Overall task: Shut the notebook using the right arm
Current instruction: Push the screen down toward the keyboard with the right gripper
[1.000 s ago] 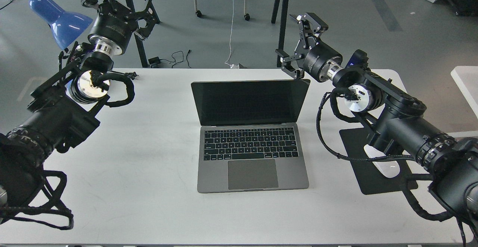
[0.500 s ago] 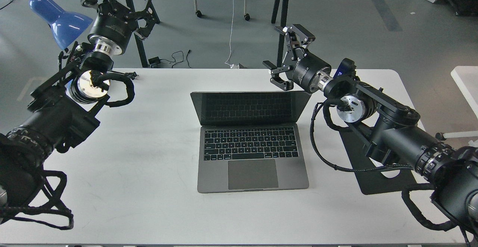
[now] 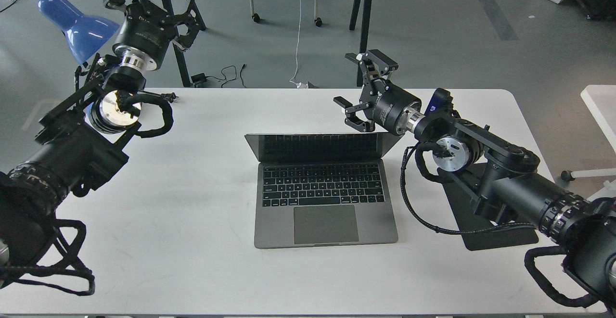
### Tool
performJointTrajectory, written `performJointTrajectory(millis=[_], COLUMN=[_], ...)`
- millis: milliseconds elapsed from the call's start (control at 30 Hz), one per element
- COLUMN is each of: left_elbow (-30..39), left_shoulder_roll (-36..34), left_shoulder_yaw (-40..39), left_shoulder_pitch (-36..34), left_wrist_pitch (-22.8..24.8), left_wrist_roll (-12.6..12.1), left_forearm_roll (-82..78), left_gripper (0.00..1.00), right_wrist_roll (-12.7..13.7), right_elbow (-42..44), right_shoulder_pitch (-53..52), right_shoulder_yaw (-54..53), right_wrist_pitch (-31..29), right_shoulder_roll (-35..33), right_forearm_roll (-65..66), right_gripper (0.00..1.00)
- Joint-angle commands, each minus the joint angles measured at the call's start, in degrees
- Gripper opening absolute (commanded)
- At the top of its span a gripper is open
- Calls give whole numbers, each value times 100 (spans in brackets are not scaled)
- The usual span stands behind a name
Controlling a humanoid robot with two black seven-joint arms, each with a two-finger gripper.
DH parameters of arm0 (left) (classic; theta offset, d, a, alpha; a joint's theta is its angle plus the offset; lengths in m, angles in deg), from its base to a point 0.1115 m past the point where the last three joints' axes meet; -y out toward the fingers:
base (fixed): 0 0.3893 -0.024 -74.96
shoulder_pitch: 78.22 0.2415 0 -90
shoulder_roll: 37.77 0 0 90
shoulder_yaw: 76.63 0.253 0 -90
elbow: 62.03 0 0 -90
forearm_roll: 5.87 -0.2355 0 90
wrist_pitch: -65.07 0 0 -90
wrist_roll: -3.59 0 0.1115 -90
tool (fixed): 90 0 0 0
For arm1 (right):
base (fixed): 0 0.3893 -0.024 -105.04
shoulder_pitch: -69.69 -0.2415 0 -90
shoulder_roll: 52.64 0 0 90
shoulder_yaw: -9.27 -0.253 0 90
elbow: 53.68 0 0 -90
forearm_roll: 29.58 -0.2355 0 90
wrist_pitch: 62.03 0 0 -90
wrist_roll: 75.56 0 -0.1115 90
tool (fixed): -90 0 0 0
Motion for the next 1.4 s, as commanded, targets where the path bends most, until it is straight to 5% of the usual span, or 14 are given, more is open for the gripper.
performJointTrajectory(millis=[0, 833, 1367], left_elbow=[5, 5, 5], left_shoulder_roll=[-6, 3, 3], left_shoulder_yaw=[0, 0, 9], left_shoulder_pitch=[0, 0, 0], left_wrist_pitch=[0, 0, 0], left_wrist_roll=[1, 1, -8], left_forearm_roll=[0, 0, 0], left_gripper=[100, 100, 100], right_wrist_roll=[-4, 5, 22], right_elbow=[-305, -1589, -1510], right_shoulder_pitch=[74, 769, 1366], right_shoulder_yaw=[143, 899, 961], right_wrist_pitch=[0, 18, 176], right_shoulder_roll=[-221, -1030, -995], right_forearm_roll=[2, 222, 583], right_gripper=[100, 100, 100])
